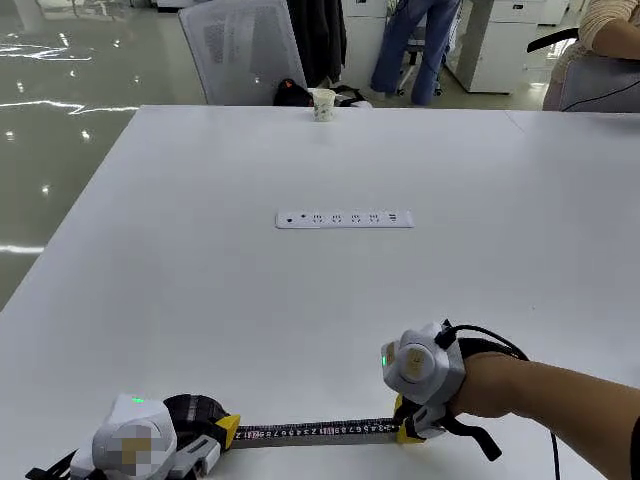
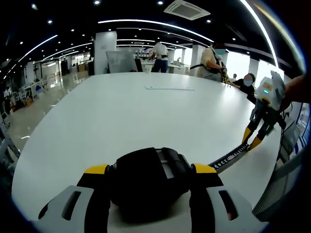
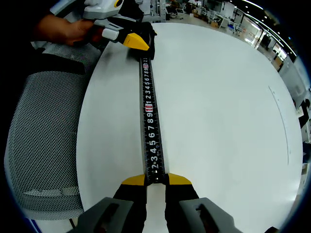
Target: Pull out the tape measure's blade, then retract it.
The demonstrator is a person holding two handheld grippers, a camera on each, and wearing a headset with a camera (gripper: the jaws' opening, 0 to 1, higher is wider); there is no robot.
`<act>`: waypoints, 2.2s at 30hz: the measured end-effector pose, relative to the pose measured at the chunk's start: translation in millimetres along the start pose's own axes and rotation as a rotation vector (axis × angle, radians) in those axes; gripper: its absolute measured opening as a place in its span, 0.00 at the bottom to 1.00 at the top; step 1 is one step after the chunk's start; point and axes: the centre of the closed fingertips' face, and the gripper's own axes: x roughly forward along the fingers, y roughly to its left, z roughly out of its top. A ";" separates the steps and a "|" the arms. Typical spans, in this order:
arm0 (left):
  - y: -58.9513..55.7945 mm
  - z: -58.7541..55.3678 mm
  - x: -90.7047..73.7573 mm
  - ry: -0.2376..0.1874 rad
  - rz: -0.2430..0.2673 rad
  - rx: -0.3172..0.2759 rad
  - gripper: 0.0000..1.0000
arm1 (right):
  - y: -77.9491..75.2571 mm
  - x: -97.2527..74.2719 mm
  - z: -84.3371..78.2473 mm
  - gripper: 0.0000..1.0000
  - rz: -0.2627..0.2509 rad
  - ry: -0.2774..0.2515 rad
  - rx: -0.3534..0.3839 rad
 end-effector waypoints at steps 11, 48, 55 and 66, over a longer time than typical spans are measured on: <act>0.1 0.1 -0.5 -0.001 -0.001 -0.002 0.62 | 0.1 1.2 2.8 0.10 -0.004 0.008 -0.009; -1.3 -1.2 -1.7 0.001 -0.004 0.006 0.61 | -0.2 4.8 11.8 0.10 -0.002 -0.014 0.031; -1.1 -1.4 -1.3 0.002 -0.004 0.005 0.61 | 0.4 4.6 14.4 0.11 0.000 -0.022 0.030; -0.2 -1.3 0.1 0.006 -0.004 0.004 0.61 | -0.1 5.8 17.8 0.11 0.002 -0.035 0.037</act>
